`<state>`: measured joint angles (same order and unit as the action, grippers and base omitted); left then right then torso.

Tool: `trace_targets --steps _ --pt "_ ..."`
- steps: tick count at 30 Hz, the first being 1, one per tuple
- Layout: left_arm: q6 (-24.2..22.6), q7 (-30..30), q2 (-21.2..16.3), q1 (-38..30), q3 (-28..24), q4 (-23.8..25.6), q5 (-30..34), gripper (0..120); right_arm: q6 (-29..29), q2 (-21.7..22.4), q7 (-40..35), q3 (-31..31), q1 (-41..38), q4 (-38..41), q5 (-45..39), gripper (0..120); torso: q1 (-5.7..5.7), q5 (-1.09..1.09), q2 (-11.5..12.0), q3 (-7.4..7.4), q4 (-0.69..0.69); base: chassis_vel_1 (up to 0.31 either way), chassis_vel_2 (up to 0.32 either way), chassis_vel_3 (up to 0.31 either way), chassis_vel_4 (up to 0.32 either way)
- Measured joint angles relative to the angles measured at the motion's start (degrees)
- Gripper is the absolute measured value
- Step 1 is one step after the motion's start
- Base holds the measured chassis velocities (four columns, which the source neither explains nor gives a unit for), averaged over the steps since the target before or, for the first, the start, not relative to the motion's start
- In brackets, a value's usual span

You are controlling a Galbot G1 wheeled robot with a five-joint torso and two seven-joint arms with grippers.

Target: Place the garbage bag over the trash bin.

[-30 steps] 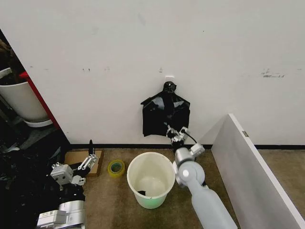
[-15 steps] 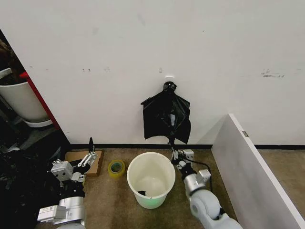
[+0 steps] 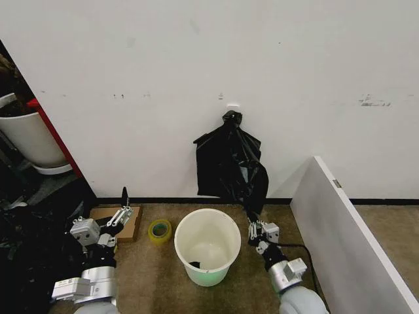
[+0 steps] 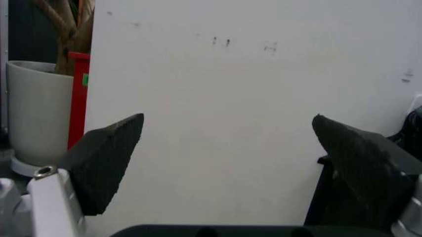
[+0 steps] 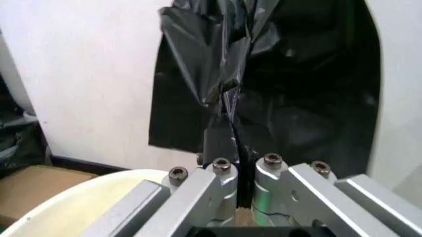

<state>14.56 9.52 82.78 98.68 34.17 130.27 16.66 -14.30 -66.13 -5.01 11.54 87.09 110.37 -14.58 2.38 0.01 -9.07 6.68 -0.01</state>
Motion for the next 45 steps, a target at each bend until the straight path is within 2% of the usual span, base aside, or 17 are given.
trace_targets --steps 3,21,32,34,37,38,41,42,45 --pt "-0.2 0.0 -0.3 -0.3 0.0 0.0 0.4 100 -3.0 0.4 0.9 0.1 1.1 -1.1 1.7 0 0.0 0.01 0.0 0.0 0.0 0.0 0.0 0.0 0.0" --pt "-0.6 0.1 -1.3 -0.9 0.3 -0.3 1.5 100 -10.7 3.4 3.0 0.4 8.9 -0.8 3.1 0 0.0 -0.01 0.0 0.0 -0.01 0.0 0.0 0.0 0.0" --pt "-0.7 0.1 -1.2 -0.9 0.3 -0.4 1.4 100 -11.0 0.7 5.0 1.5 2.1 -1.1 1.0 0 0.01 -0.01 0.0 0.01 0.01 0.0 0.0 0.0 0.0" --pt "-0.8 0.1 -1.2 -1.0 0.3 -0.6 1.4 100 -12.2 0.2 6.7 2.0 0.9 -1.8 1.2 10 0.01 -0.01 0.0 0.01 0.01 0.0 0.0 0.0 0.0" --pt "-0.9 0.1 -1.1 -1.1 0.3 -0.7 1.3 100 -13.4 0.1 8.1 2.4 0.5 -2.5 2.6 15 0.01 -0.01 0.0 0.01 0.01 0.0 0.0 0.0 0.0" --pt "-0.9 0.1 -1.1 -1.2 0.2 -0.8 1.2 100 -14.6 0.1 9.4 3.0 0.4 -3.2 4.9 21 0.01 -0.01 0.0 0.01 0.0 0.0 0.0 0.0 0.0" --pt "-1.0 0.1 -0.9 -1.3 0.1 -0.8 1.1 100 -16.8 0.3 11.0 4.6 0.7 -3.6 10.3 30 0.01 -0.01 0.0 0.01 0.0 0.0 0.0 0.0 0.0" --pt "-1.0 0.1 -0.8 -1.3 0.0 -0.8 1.0 100 -17.6 0.5 11.8 5.3 1.1 -3.5 12.0 37 0.01 -0.01 0.0 0.01 0.0 0.0 0.0 0.0 0.0" --pt "-1.0 0.1 -0.8 -1.3 0.0 -0.8 1.0 100 -18.7 1.2 12.0 6.4 1.9 -2.5 15.1 46 0.01 0.0 0.0 0.01 0.0 0.0 0.0 0.0 0.0"
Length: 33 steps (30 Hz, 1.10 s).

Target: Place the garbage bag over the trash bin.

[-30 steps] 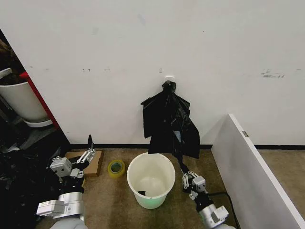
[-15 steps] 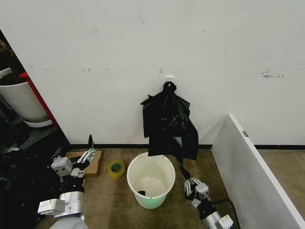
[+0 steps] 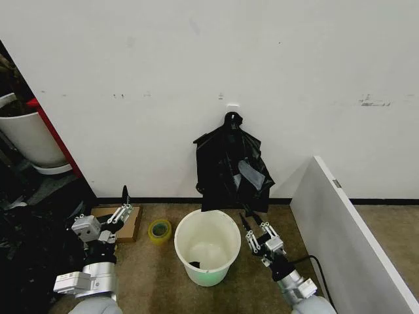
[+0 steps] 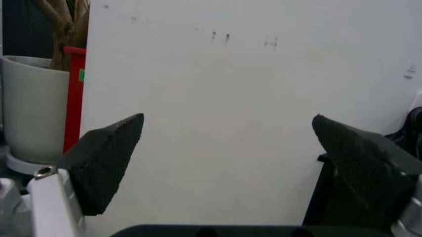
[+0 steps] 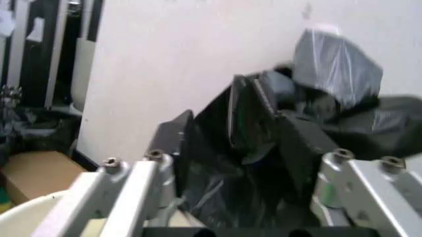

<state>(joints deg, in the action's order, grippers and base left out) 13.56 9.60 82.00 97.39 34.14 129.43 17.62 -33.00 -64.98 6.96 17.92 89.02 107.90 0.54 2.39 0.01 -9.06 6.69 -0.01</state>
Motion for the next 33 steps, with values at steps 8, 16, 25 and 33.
trace_targets --steps 8,16,25,33 --pt "0.0 0.0 0.3 -0.2 0.0 0.0 -0.1 100 1.8 2.7 -9.8 0.7 3.7 2.8 8.9 75 0.0 -0.01 0.0 0.0 0.0 0.0 0.0 0.0 0.0" --pt "-0.1 -0.1 0.6 -0.2 0.0 0.2 -0.2 100 16.2 1.6 -21.9 -7.6 1.1 3.0 -6.2 99 0.0 0.0 0.0 0.0 0.01 0.0 0.0 0.0 0.0" --pt "0.1 -0.1 0.6 0.3 0.1 0.4 -0.3 100 20.3 -1.7 -23.5 -9.6 -2.0 8.6 -26.5 100 0.0 -0.02 0.0 0.0 0.0 0.0 0.0 0.0 0.0" --pt "0.5 -0.1 0.9 1.0 -0.3 0.6 -1.3 100 17.9 -2.8 -22.4 -7.3 -6.9 2.7 2.8 100 0.0 -0.01 0.0 0.0 0.0 0.0 0.0 0.0 0.0"
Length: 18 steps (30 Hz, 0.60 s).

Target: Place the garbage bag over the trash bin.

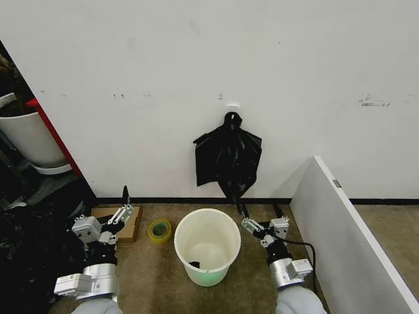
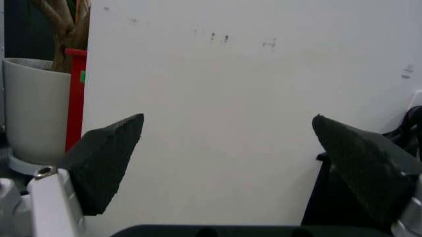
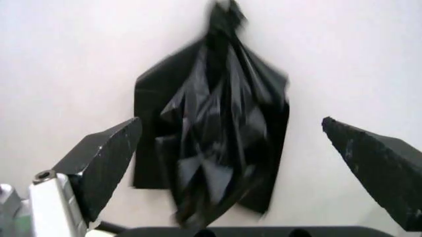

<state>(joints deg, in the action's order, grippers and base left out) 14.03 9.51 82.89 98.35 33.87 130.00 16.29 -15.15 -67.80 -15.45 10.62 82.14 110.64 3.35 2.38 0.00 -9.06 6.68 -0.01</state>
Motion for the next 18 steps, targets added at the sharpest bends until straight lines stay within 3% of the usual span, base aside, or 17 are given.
trace_targets --steps 2,7,11,18 --pt "0.0 0.0 0.1 0.1 0.0 0.0 -0.1 100 -0.1 -0.1 0.1 0.0 -0.8 -0.9 3.7 100 0.0 0.0 0.0 0.0 0.0 0.0 0.0 0.0 0.0" --pt "0.1 0.0 0.2 0.3 0.0 0.1 -0.7 100 0.1 -1.7 0.1 -1.1 -8.6 -9.7 24.9 100 0.0 0.0 0.0 0.0 0.0 0.0 0.0 0.0 0.0" --pt "-0.1 0.0 0.2 0.3 0.2 0.2 -0.7 100 2.0 -2.3 0.2 -3.7 -13.0 -13.3 27.3 100 0.0 -0.01 0.0 0.01 0.0 0.0 0.0 0.0 0.0" --pt "-0.3 0.1 0.4 0.1 0.5 -0.1 -0.8 100 10.6 -4.7 -0.4 -9.7 -23.0 -21.9 27.1 100 0.0 -0.01 0.0 0.01 0.02 0.0 0.0 0.0 0.0"
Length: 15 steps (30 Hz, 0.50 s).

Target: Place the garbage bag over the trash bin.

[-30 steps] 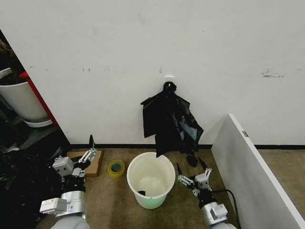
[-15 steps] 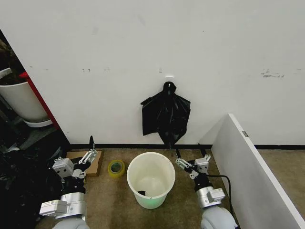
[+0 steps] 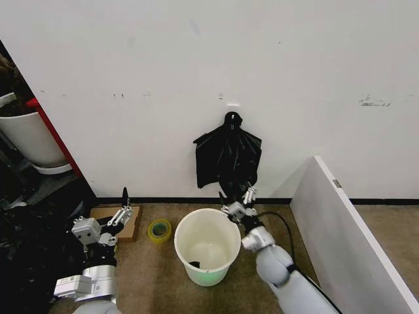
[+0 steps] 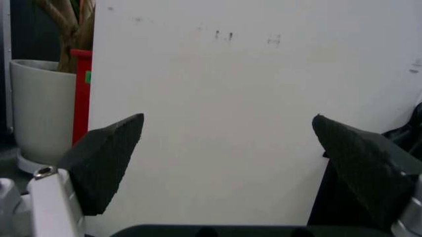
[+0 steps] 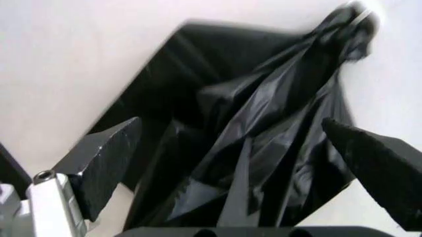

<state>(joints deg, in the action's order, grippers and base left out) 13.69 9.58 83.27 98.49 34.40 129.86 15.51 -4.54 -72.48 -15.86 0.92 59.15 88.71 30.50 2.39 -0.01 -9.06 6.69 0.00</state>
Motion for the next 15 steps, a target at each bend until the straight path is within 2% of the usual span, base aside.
trace_targets --steps 1,5,10,15 --pt "0.0 0.0 0.0 0.0 0.0 0.0 0.0 100 0.0 0.0 0.0 0.0 0.0 0.0 0.0 100 0.0 0.0 0.0 0.0 0.0 0.0 0.0 0.0 0.0" --pt "0.0 0.1 0.1 0.1 0.2 0.0 0.0 100 7.6 -1.2 -2.5 0.0 -1.9 -3.8 3.0 100 0.0 0.01 0.0 0.0 -0.01 0.0 0.0 0.0 0.0" --pt "0.0 0.1 0.1 0.1 0.2 0.0 0.0 100 9.8 -1.2 -4.0 0.8 -1.8 -5.1 4.1 100 0.0 0.0 0.0 0.0 -0.02 0.0 0.0 0.0 0.0" --pt "-0.1 0.2 0.5 0.0 -0.2 0.0 -0.5 100 10.5 -1.0 -4.1 1.2 -1.7 -6.1 4.1 90 0.0 0.01 0.0 -0.01 -0.02 0.0 0.0 0.0 0.0"
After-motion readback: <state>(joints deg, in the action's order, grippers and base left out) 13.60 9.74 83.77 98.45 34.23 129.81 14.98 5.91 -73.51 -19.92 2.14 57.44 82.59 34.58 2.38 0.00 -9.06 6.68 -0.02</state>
